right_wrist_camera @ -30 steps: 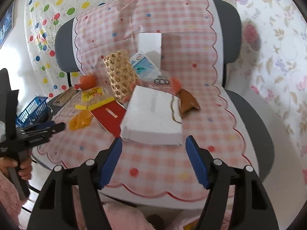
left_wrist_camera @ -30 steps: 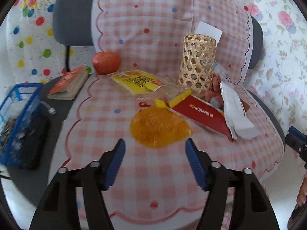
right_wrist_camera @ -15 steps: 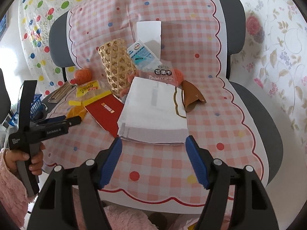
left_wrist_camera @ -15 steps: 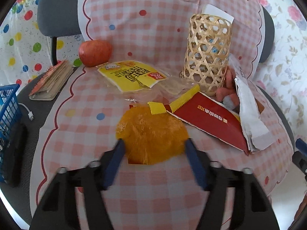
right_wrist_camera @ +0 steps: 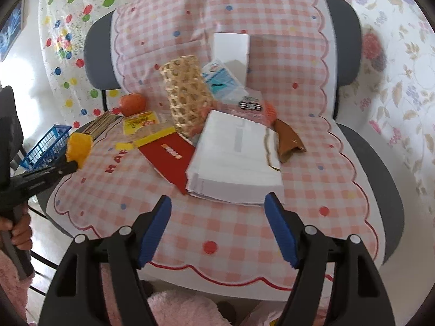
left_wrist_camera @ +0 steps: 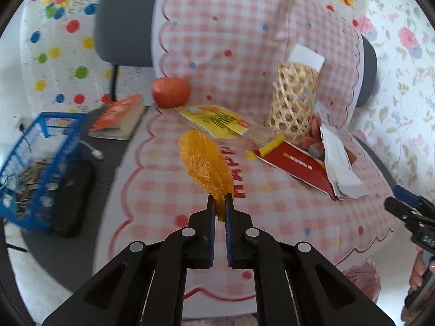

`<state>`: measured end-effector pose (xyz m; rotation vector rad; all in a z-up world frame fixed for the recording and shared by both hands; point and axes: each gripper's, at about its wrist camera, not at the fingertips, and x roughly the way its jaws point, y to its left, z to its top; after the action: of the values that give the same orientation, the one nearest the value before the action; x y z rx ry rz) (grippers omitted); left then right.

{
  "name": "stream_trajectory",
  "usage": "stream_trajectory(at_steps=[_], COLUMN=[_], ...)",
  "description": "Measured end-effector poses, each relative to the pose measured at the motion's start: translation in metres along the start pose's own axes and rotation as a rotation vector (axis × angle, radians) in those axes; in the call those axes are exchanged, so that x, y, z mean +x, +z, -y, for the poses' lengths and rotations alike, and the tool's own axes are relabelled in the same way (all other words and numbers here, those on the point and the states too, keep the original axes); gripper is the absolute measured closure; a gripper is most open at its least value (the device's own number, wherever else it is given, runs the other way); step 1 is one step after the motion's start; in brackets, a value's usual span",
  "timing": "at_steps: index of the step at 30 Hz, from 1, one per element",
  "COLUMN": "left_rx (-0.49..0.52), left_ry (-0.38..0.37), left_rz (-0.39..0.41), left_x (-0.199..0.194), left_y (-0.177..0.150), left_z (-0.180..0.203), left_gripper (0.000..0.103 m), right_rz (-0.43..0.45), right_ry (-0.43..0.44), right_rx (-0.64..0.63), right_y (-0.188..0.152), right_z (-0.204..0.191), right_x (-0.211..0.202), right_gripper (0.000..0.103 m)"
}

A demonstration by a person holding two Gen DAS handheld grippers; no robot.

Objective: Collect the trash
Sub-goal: 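Hold the orange peel in the left tool while the right tool grasps the yellow snack wrapper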

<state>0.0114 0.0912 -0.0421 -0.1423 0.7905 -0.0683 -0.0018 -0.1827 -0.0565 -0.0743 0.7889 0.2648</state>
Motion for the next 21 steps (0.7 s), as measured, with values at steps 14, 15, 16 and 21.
stream_trajectory(at_steps=[14, 15, 16, 21], left_rx=[-0.013, -0.014, -0.015, -0.034], left_ry=[0.079, 0.076, 0.074, 0.070], left_rz=[0.045, 0.043, 0.042, 0.041], left_x=[0.004, 0.009, 0.011, 0.024], left_y=[0.027, 0.029, 0.029, 0.038], left_z=[-0.034, -0.037, -0.037, -0.050], left_gripper=[0.096, 0.096, 0.096, 0.096], right_rz=[-0.023, -0.026, -0.032, -0.062], right_ry=[0.122, 0.123, 0.124, 0.129], right_rx=[-0.272, -0.282, -0.295, -0.334], right_y=[0.063, 0.065, 0.068, 0.087], right_z=[-0.120, -0.125, -0.132, -0.163], right_x=[0.088, 0.094, 0.102, 0.142], right_gripper=[0.033, 0.033, 0.033, 0.033])
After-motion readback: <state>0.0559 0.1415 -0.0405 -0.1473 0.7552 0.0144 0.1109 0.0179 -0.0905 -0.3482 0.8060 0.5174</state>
